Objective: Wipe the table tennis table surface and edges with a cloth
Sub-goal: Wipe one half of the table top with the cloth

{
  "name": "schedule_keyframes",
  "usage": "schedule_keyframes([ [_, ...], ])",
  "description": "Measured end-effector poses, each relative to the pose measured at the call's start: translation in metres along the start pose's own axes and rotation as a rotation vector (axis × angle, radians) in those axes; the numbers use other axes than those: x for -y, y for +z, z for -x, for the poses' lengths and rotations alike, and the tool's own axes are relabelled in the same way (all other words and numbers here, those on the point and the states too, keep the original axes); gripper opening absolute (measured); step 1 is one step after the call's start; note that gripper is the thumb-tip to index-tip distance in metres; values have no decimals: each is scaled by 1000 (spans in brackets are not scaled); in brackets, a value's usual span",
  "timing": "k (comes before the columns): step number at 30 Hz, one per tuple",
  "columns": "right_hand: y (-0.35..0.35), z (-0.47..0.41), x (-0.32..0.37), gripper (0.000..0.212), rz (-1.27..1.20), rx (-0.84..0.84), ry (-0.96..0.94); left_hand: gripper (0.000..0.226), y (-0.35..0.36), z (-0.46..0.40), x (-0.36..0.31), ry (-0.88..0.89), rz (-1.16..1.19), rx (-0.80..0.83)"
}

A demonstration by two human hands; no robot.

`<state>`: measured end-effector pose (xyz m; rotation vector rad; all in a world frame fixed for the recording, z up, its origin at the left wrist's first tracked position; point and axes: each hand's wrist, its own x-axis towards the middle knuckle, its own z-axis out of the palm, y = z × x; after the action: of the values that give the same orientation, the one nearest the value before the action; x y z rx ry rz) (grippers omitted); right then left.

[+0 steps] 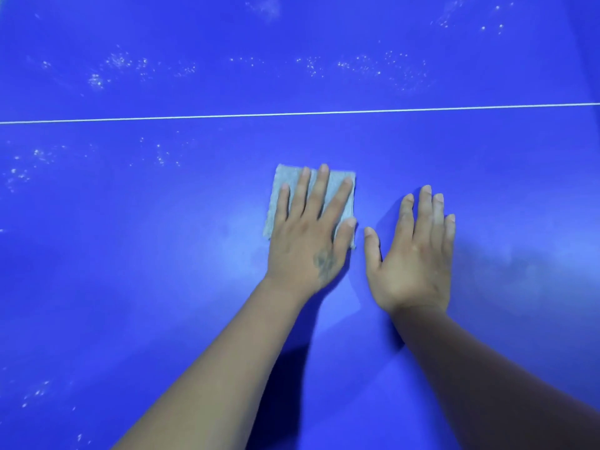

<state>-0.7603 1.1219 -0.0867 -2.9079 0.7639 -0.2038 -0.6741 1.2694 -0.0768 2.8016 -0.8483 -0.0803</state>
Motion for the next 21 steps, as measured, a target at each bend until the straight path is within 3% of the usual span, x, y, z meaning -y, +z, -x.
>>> schedule_keyframes([
  [6,0,1,2,81,15,15,4,62,-26,83,60,-116,-5,90],
  [9,0,1,2,82,18,15,5,65,-33,56,92,-300,-8,79],
  [13,1,0,3,82,27,7,2,68,-23,-3,85,-447,-17,0],
  [17,2,2,2,81,27,-27,-15,67,-7,-36,47,-330,-7,-2],
  [21,4,2,1,80,21,-53,-28,65,4,-6,0,-138,8,-39],
])
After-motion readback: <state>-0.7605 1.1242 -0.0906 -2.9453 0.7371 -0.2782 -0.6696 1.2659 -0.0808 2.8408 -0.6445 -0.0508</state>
